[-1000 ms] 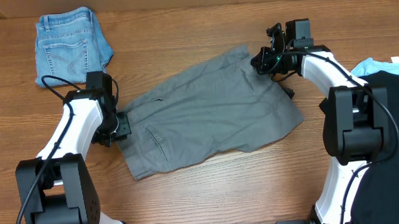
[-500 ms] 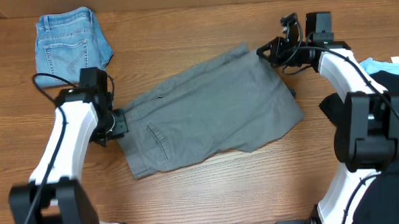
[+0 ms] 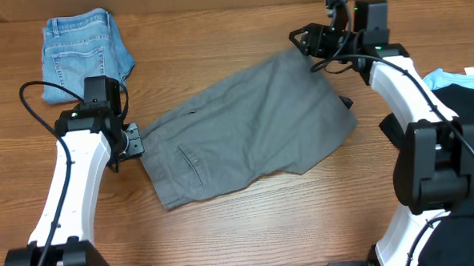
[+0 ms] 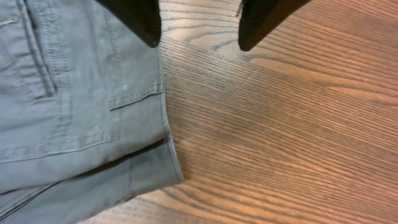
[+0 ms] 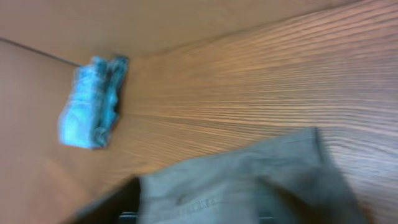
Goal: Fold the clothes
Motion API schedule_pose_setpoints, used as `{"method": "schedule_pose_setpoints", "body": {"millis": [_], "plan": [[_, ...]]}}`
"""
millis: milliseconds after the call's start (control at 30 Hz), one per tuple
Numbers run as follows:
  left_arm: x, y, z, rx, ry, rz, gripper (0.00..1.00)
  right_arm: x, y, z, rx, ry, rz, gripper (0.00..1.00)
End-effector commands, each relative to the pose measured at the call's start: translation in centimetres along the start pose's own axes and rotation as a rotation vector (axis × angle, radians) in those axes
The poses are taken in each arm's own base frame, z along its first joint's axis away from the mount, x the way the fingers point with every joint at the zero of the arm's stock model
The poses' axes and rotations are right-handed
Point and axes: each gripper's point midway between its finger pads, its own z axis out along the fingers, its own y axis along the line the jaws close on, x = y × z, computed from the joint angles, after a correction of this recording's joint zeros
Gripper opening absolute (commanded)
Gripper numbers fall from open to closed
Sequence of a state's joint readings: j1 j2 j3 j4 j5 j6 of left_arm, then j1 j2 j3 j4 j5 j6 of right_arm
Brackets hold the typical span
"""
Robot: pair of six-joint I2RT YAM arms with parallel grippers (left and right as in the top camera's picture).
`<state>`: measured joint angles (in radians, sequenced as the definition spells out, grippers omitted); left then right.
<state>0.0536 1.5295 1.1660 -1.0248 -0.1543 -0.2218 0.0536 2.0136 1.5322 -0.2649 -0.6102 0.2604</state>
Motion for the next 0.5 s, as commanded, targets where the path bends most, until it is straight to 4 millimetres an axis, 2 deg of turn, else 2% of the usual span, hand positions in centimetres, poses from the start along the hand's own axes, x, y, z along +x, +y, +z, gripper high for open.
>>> {"method": "schedule_pose_setpoints", "body": {"millis": [0,100,233,367,467], "plan": [[-0.2,-0.1,0.6,-0.009,0.017,0.002,0.5,-0.6,-2.9,0.8,0.142,-0.036,0.004,0.86],[-0.1,-0.7,1.4,0.016,0.044,0.012,0.57,-0.7,-3.7,0.0,0.145,-0.032,0.028,0.87],[0.0,-1.5,2.7,0.044,0.076,0.036,0.6,0.4,-4.4,-1.1,0.107,0.025,0.092,0.82],[-0.8,-2.0,4.4,0.045,0.074,0.056,0.63,1.8,-4.9,-2.2,0.064,0.091,0.161,0.8],[-1.9,-2.9,5.6,0.079,0.054,0.053,0.72,2.6,-4.8,-2.9,0.043,0.126,0.177,0.79]]}}
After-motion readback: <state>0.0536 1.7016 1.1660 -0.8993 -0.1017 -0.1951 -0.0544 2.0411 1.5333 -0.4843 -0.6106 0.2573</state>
